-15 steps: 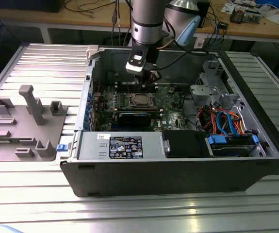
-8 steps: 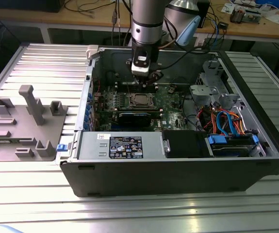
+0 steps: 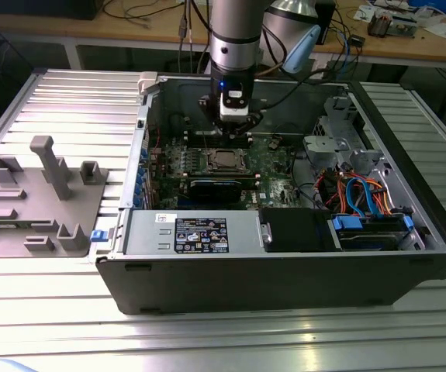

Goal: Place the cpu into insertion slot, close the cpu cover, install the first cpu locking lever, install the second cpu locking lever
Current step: 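Install the first cpu locking lever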

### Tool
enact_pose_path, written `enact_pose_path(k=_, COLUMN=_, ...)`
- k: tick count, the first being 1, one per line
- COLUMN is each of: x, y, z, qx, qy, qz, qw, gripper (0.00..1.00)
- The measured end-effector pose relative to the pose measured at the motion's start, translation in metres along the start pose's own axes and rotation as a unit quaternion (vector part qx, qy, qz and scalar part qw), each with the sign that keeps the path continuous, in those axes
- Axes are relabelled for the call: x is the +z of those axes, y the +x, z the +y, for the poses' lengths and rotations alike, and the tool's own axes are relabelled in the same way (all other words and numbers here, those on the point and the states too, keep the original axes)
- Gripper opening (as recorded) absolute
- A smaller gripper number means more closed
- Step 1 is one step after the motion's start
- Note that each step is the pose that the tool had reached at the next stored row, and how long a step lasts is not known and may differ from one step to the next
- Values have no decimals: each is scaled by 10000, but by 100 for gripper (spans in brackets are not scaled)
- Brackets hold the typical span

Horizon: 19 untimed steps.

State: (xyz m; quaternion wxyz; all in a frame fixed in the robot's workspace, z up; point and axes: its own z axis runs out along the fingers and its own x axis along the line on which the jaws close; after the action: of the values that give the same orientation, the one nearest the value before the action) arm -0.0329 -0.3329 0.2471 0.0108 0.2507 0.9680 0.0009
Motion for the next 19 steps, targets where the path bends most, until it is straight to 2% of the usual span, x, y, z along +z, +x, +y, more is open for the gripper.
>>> enact_pose_path(k=4, x=1, y=0, z=0, qx=-394, qy=-8, qz=2, qw=9992, gripper=11)
enact_pose_path(k=6, x=1, y=0, z=0, qx=-576, qy=-11, qz=4, qw=9983, gripper=11)
enact_pose_path(k=8, x=1, y=0, z=0, qx=-776, qy=-16, qz=5, qw=9970, gripper=11)
enact_pose_path(k=12, x=2, y=0, z=0, qx=-1185, qy=-24, qz=8, qw=9929, gripper=11)
enact_pose_path(k=13, x=3, y=0, z=0, qx=-1333, qy=-28, qz=9, qw=9911, gripper=11)
enact_pose_path(k=15, x=3, y=0, z=0, qx=-1502, qy=-31, qz=10, qw=9887, gripper=11)
enact_pose_path(k=16, x=4, y=0, z=0, qx=-1625, qy=-33, qz=11, qw=9867, gripper=11)
enact_pose_path(k=17, x=4, y=0, z=0, qx=-1700, qy=-35, qz=12, qw=9854, gripper=11)
enact_pose_path(k=18, x=4, y=0, z=0, qx=-1736, qy=-35, qz=12, qw=9848, gripper=11)
enact_pose_path(k=19, x=4, y=0, z=0, qx=-1741, qy=-36, qz=12, qw=9847, gripper=11)
